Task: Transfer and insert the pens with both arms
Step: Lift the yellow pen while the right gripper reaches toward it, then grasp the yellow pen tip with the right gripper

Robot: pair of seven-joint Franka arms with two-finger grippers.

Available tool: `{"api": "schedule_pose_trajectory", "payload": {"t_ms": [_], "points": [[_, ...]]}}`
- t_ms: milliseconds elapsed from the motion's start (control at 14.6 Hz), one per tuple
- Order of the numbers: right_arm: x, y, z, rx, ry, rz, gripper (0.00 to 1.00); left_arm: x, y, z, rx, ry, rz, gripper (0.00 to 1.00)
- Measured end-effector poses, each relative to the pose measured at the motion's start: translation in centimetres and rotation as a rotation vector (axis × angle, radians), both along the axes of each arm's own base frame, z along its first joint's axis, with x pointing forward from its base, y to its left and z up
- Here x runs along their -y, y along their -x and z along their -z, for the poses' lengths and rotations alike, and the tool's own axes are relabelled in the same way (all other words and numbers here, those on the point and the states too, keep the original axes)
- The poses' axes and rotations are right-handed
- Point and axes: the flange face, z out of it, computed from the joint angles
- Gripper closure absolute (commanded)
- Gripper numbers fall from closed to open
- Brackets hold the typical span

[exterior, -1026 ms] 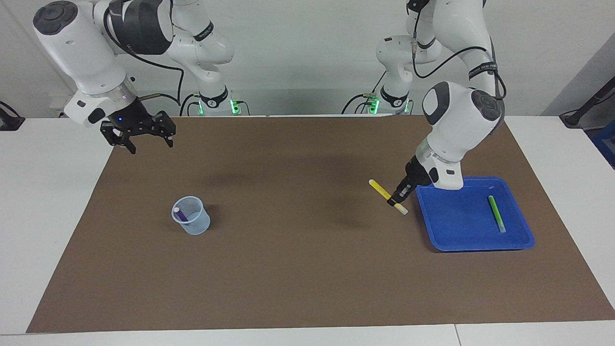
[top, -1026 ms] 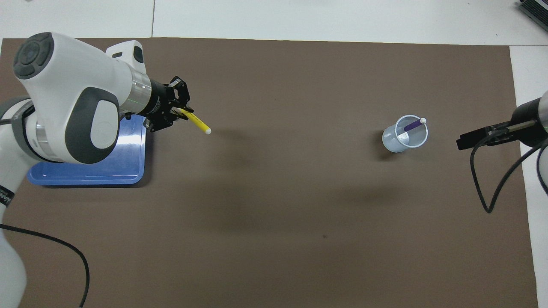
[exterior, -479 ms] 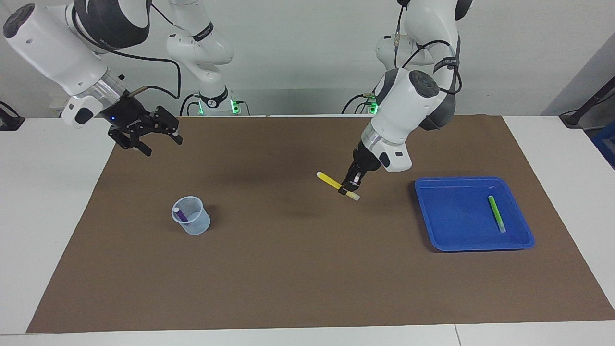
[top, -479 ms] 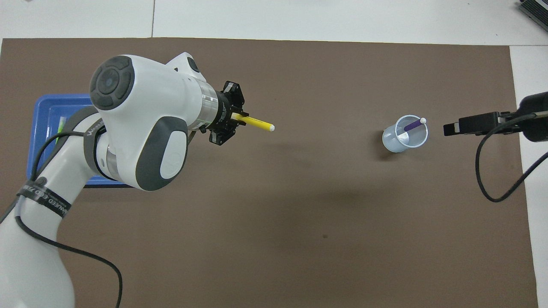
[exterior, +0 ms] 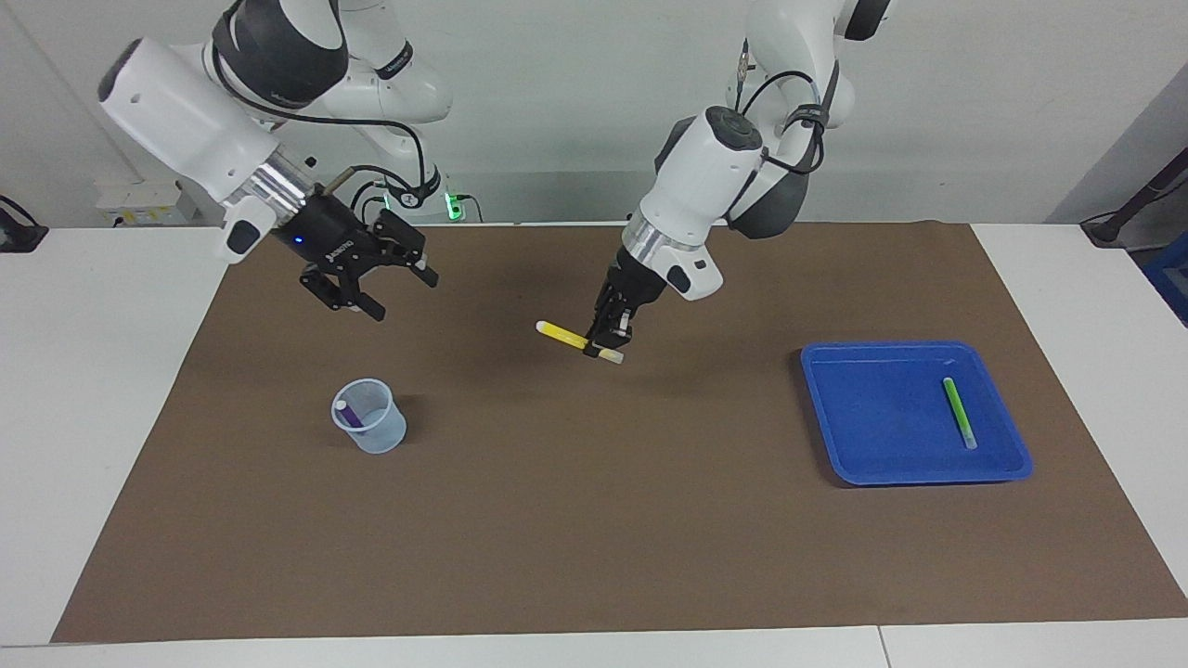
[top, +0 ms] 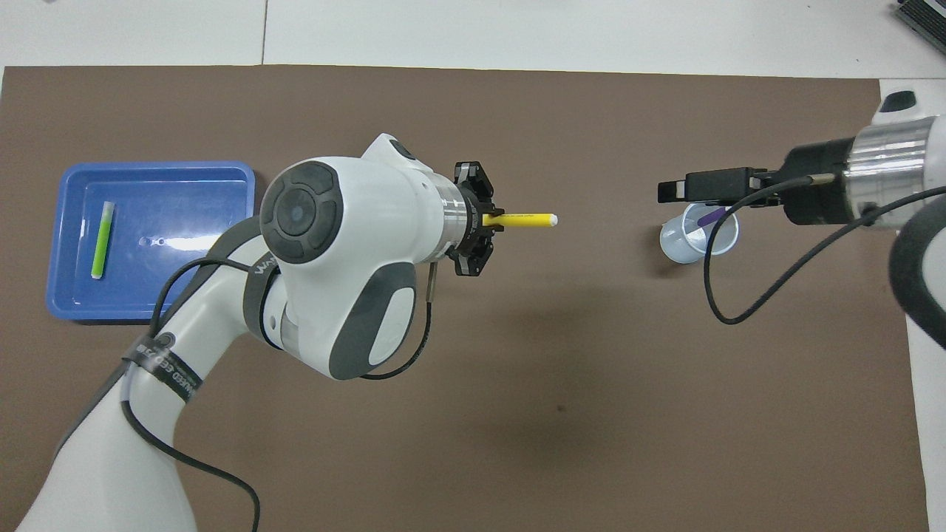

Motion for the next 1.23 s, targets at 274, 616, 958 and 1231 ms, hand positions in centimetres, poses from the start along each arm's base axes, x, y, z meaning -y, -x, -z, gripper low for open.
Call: {"api": "schedule_pose_trajectory", "payload": {"t_ms": [274, 616, 958, 1231], "points": [[-2.6, -0.5, 1.8, 0.015, -0.033, 0.015, 0.00, 3.3, 2.4, 0.4, 0.016, 0.071, -0.066, 1.00], [-3.8, -0.2, 3.6, 0.005, -0.028, 0.014, 0.15, 4.6, 3.2, -0.6, 0.060, 0.142, -0.110, 1.00], [-4.0, 0.0, 4.3, -0.007, -0.026, 0.011, 0.46, 4.4, 2.5, -0.7, 0.098, 0.177, -0.138, 1.00], [-4.2, 0.1, 4.3, -0.006, -0.028, 0.009, 0.46, 4.5, 2.3, -0.3, 0.104, 0.185, -0.145, 1.00]]}}
